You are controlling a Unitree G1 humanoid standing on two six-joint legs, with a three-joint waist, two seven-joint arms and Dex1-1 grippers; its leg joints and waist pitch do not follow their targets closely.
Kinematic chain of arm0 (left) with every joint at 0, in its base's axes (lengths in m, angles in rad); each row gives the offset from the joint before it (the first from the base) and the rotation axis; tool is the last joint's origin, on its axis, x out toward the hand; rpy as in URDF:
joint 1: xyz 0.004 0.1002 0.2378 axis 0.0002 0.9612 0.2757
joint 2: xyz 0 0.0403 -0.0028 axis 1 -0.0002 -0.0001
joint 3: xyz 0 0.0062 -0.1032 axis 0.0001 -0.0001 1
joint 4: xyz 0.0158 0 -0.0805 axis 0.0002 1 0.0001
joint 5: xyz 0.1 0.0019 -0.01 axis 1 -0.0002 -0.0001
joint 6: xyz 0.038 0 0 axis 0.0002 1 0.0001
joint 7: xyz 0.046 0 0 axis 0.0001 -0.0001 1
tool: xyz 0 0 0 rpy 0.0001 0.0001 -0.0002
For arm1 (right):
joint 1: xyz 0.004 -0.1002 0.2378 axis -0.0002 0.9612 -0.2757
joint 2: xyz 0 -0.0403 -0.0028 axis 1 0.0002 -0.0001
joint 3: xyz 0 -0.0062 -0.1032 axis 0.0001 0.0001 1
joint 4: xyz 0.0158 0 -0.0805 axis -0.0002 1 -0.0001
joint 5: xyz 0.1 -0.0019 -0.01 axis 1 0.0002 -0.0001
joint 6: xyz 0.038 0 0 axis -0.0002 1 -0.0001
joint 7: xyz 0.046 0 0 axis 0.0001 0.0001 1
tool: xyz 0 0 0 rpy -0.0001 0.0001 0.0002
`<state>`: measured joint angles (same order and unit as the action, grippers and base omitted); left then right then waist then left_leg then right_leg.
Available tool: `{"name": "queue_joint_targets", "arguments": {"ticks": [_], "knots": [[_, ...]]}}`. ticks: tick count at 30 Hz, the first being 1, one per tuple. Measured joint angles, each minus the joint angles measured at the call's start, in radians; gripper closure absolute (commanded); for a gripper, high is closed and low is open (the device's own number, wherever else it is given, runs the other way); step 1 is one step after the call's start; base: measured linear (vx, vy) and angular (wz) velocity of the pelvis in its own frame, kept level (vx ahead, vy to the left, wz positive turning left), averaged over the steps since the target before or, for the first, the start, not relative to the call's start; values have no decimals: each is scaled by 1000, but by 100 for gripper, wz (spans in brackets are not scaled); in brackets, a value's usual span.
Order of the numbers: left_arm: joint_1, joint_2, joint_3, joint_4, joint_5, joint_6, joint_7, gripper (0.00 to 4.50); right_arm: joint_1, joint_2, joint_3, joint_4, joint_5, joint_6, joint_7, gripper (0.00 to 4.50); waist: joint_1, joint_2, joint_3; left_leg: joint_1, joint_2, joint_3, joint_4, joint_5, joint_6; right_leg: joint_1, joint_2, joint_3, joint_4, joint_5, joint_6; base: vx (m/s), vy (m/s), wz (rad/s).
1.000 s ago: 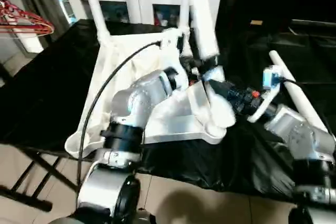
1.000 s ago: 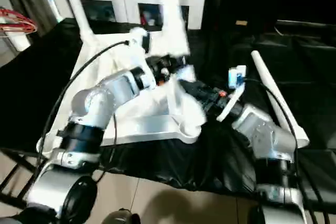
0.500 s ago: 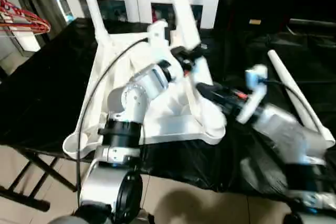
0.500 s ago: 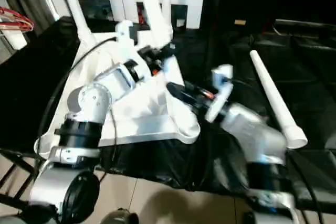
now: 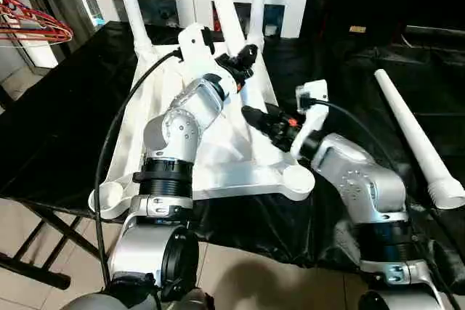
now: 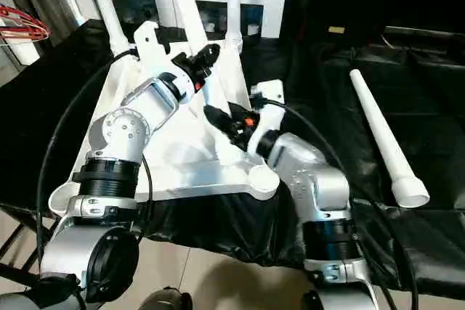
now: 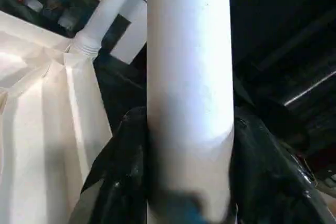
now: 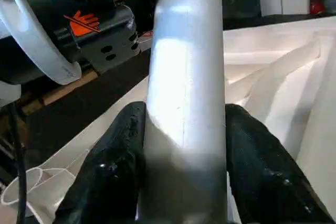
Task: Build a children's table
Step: Pick table leg
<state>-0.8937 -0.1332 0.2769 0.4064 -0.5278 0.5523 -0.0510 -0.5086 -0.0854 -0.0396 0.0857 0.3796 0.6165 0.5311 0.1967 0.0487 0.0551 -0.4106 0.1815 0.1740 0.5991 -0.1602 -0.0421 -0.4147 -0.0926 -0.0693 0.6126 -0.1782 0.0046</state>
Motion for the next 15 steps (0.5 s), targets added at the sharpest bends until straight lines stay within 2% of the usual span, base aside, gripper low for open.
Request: {"name": "queue_joint_targets", "arguments": {"ticks": [3,4,5,10,15], "knots": [[0,2,-13,0,2,-1,-25,269,3,-12,0,-7,5,0,7,266,1,0,0,0,0,0,0,0,0,0,0,0,0,0,1,0,0,0],[0,4,-20,1,3,-2,-41,269,4,-19,-1,-9,8,0,12,210,1,0,0,0,0,0,0,0,0,0,0,0,-1,0,1,0,0,0],[0,11,-33,1,4,0,-72,269,6,-31,-3,-12,18,3,23,196,1,0,0,0,0,0,0,0,0,0,0,0,-1,0,1,0,0,0],[0,69,-107,2,-6,39,-261,269,7,-118,-28,-34,89,39,155,181,1,0,0,0,0,0,0,0,0,0,0,0,-1,1,1,0,0,0],[0,168,-160,5,-69,139,-525,270,26,-240,-32,-34,193,121,378,181,-1,1,0,1,0,0,0,0,0,0,0,0,1,1,0,0,0,0]]}}
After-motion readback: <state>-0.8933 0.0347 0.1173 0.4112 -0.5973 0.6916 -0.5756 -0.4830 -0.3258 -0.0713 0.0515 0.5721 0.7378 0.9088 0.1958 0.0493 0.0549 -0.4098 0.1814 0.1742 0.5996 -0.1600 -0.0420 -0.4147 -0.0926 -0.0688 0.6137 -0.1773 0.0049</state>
